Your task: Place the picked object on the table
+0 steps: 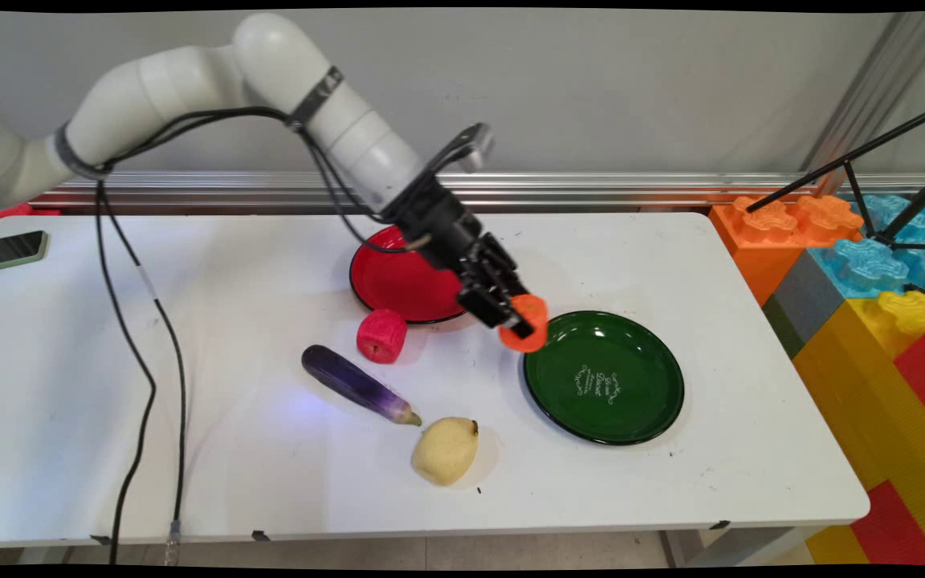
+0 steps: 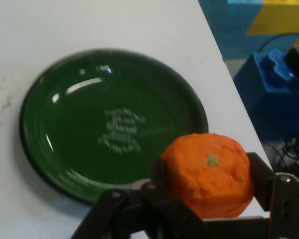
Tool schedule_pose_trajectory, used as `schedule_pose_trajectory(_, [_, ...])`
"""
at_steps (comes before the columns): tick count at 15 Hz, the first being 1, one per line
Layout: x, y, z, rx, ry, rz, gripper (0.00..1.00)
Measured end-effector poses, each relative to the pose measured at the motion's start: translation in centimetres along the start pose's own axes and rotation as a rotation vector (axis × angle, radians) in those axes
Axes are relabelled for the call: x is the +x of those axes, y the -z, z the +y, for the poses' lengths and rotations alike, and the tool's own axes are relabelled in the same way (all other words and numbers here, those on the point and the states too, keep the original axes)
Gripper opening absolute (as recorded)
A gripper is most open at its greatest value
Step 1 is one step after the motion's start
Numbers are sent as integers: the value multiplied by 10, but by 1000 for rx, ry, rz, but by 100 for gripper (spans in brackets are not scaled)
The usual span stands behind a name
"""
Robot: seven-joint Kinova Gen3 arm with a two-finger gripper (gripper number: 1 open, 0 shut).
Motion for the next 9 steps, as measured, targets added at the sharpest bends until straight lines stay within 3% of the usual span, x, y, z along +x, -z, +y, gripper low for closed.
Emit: schedule_pose_trajectory(9, [-66, 37, 11, -24, 27, -88, 0])
